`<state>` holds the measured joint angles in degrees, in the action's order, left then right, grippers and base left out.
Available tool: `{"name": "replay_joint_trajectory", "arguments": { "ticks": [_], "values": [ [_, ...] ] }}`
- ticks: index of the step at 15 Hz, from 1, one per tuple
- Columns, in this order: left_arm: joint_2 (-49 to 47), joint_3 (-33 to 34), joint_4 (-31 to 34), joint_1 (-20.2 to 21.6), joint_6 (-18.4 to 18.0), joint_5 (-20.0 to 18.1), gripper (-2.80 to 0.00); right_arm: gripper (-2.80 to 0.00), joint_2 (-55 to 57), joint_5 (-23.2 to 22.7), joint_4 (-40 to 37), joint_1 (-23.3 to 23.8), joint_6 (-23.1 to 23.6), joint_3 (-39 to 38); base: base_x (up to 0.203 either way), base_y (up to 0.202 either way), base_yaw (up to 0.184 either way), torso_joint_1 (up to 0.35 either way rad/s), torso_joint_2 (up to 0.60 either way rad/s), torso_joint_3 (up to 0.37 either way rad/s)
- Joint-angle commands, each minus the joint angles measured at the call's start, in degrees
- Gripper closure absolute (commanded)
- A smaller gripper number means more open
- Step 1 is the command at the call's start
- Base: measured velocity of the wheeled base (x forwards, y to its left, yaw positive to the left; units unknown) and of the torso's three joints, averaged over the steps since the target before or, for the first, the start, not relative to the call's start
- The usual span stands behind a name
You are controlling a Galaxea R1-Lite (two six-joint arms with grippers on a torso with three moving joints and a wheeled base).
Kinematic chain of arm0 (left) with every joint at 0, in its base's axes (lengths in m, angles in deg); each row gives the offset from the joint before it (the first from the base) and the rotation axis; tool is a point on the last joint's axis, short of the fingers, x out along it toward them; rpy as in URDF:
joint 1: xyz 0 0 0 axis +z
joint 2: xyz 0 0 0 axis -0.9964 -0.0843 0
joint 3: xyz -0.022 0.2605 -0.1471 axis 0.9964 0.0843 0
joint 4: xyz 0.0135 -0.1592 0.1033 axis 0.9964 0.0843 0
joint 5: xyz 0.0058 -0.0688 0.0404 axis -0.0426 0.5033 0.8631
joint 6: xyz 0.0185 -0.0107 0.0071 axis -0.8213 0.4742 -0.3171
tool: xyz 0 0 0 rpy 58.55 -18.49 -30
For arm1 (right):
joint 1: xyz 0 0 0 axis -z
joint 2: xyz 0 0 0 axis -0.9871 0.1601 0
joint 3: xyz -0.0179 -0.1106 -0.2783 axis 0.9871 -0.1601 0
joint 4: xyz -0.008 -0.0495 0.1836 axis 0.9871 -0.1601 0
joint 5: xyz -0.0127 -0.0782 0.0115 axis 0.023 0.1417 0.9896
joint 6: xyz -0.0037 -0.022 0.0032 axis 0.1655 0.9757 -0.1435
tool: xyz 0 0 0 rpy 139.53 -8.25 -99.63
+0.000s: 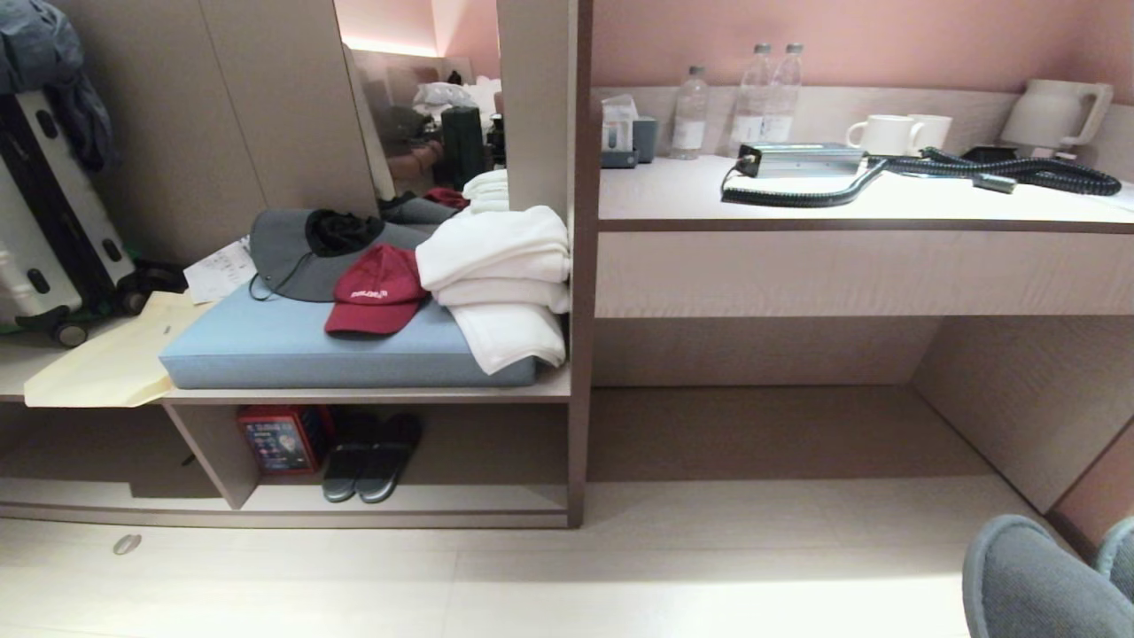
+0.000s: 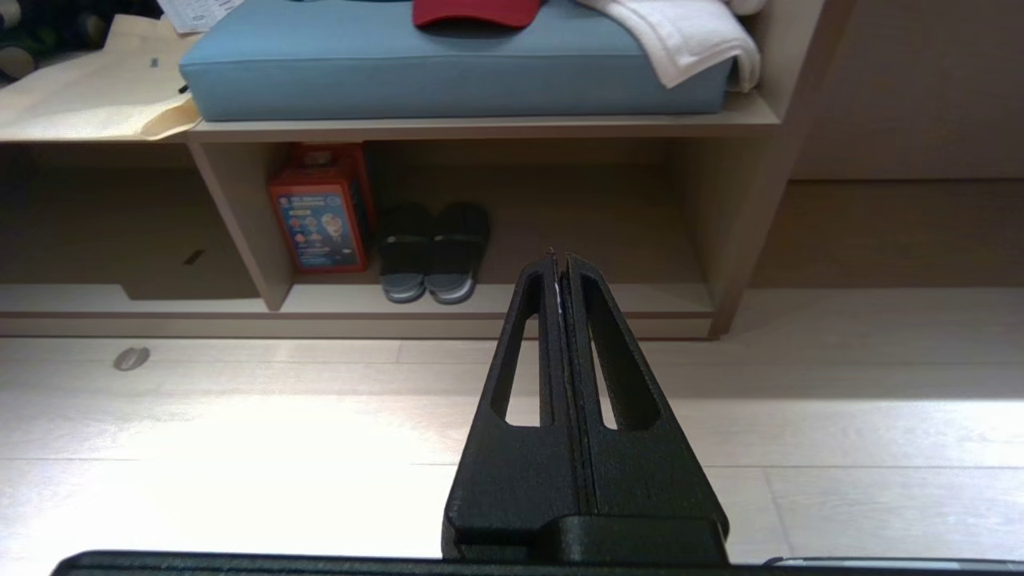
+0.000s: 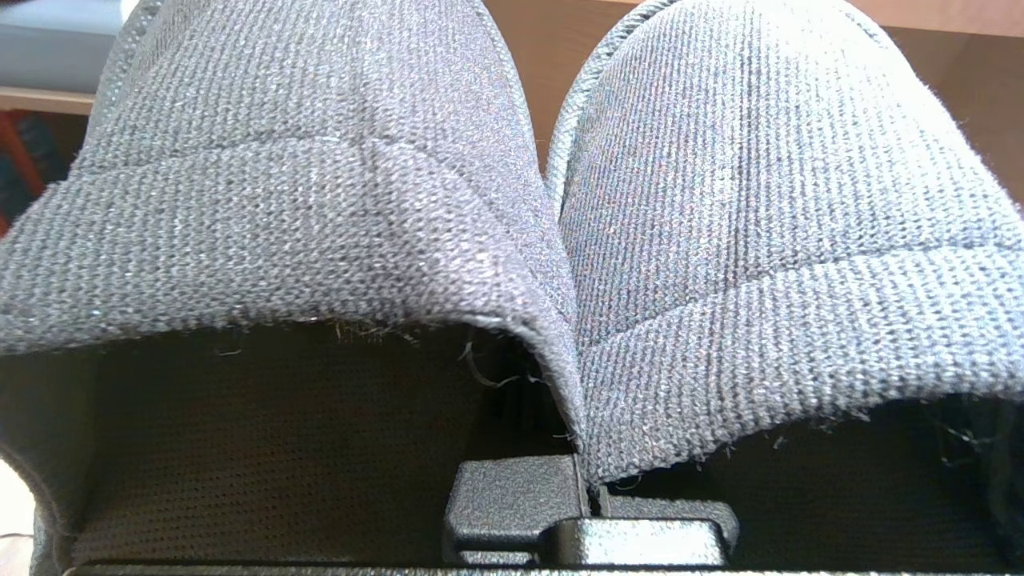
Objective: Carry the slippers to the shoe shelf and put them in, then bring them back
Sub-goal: Place the slippers on the floor
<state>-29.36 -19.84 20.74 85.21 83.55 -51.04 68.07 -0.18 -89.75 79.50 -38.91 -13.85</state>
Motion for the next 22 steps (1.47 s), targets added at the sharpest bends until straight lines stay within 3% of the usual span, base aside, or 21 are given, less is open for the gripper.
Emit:
{"name": "replay_joint_trajectory", "arguments": {
  "ticks": [1,18,22],
  "values": [
    [-0.1,0.0,0.0,0.0,0.0,0.0,0.0,0.0,0.1,0.0,0.0,0.0,0.0,-0.1,0.0,-0.199,0.004,0.007,0.01,0.007],
    [0.0,0.0,0.0,0.0,-0.1,0.0,0.0,0.0,0.1,0.0,0.0,0.0,0.0,-0.1,0.0,-0.196,0.002,0.002,0.0,0.003],
    [0.0,0.1,0.0,0.0,-0.1,0.0,0.0,0.0,0.1,0.0,0.0,0.0,0.0,0.0,0.0,-0.061,0.002,0.0,0.0,0.003]
  ]
}}
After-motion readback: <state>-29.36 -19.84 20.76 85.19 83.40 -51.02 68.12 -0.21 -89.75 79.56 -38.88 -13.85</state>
